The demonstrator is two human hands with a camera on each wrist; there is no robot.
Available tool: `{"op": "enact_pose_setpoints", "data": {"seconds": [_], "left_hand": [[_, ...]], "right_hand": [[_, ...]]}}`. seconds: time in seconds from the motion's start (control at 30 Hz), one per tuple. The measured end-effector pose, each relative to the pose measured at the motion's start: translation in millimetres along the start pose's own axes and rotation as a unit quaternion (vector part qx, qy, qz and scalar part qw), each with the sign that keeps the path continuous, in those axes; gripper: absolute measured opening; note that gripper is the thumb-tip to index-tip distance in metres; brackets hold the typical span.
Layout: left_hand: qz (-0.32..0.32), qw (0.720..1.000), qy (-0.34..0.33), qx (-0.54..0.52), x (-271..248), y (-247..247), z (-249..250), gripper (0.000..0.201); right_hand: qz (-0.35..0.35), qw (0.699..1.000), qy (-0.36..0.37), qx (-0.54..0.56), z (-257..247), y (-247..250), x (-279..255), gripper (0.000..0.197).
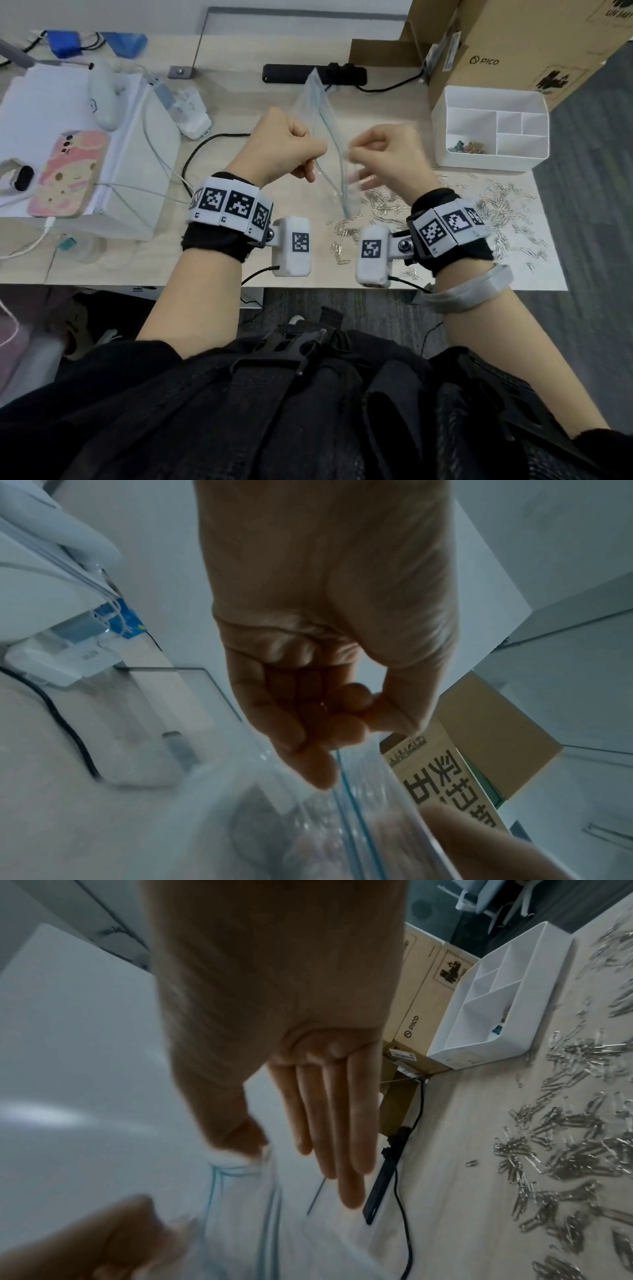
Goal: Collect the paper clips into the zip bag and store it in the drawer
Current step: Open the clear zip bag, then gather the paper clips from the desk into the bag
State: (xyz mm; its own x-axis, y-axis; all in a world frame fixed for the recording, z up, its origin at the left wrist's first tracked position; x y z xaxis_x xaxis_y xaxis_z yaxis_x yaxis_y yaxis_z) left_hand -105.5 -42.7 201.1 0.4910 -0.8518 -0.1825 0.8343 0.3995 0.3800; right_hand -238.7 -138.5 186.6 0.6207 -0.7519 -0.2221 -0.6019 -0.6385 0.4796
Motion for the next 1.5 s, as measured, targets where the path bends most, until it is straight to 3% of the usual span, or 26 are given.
{"op": "enact_pose_setpoints", "data": {"seconds": [0.1, 0.17, 0.23, 0.37, 0.47, 0.53, 0.63, 0.87, 1.07, 1.33, 1.43, 1.5], "left_hand": [[-0.023, 1.0, 0.003, 0.011, -3, -8, 3, 0.027], [-0.028, 0.999, 0.011, 0.019, -3, -11, 2, 0.024], [-0.014, 0.999, 0.024, 0.025, -2, -9, -1, 0.024], [0.075, 0.994, 0.073, 0.035, 2, 13, -14, 0.022], [0.153, 0.979, 0.072, 0.115, 0, 25, -16, 0.021], [0.18, 0.971, 0.073, 0.141, -1, 23, -15, 0.023], [0.197, 0.972, 0.085, 0.098, 3, 17, -17, 0.024], [0.099, 0.981, 0.144, 0.083, 12, -6, -31, 0.015], [0.2, 0.964, 0.125, 0.12, 12, 6, -33, 0.011], [0.145, 0.981, 0.077, 0.105, 12, -28, -31, 0.011], [0.129, 0.986, 0.062, 0.083, 8, -44, -28, 0.016], [0.113, 0.99, 0.053, 0.065, 4, -53, -26, 0.018]], "right_hand": [[-0.046, 0.998, 0.023, -0.046, -4, -9, 1, 0.028], [-0.017, 0.998, 0.032, -0.042, 0, -7, 2, 0.012], [0.038, 0.998, 0.012, -0.047, 9, 0, 5, 0.015], [0.113, 0.99, -0.077, -0.021, 32, 19, 10, 0.021], [0.102, 0.987, -0.122, -0.008, 45, 24, 12, 0.021], [0.102, 0.987, -0.121, -0.002, 47, 22, 12, 0.021], [0.096, 0.992, -0.086, 0.014, 42, 18, 11, 0.021], [0.038, 0.998, -0.052, 0.008, 34, 11, 10, 0.018], [0.108, 0.988, -0.107, -0.017, 58, 26, 9, 0.021], [0.046, 0.998, -0.007, 0.03, 60, 26, -9, 0.013], [0.077, 0.992, 0.018, 0.101, 72, 31, -20, 0.023], [0.109, 0.986, 0.015, 0.125, 85, 35, -29, 0.018]]}}
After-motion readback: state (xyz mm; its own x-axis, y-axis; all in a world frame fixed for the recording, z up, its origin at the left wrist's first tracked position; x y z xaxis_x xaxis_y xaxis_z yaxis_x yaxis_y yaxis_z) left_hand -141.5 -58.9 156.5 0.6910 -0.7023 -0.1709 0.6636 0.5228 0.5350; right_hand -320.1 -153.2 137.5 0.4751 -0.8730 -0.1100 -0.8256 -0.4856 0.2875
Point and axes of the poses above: each hand's wrist, its own x-axis towards the middle knuckle, its own y-axis out of the back of the hand, z = x × y, the point moved 2 cm from there along x, towards the middle knuckle, and after that the axes turned 5 degrees about -x, right-handed, at the moved point
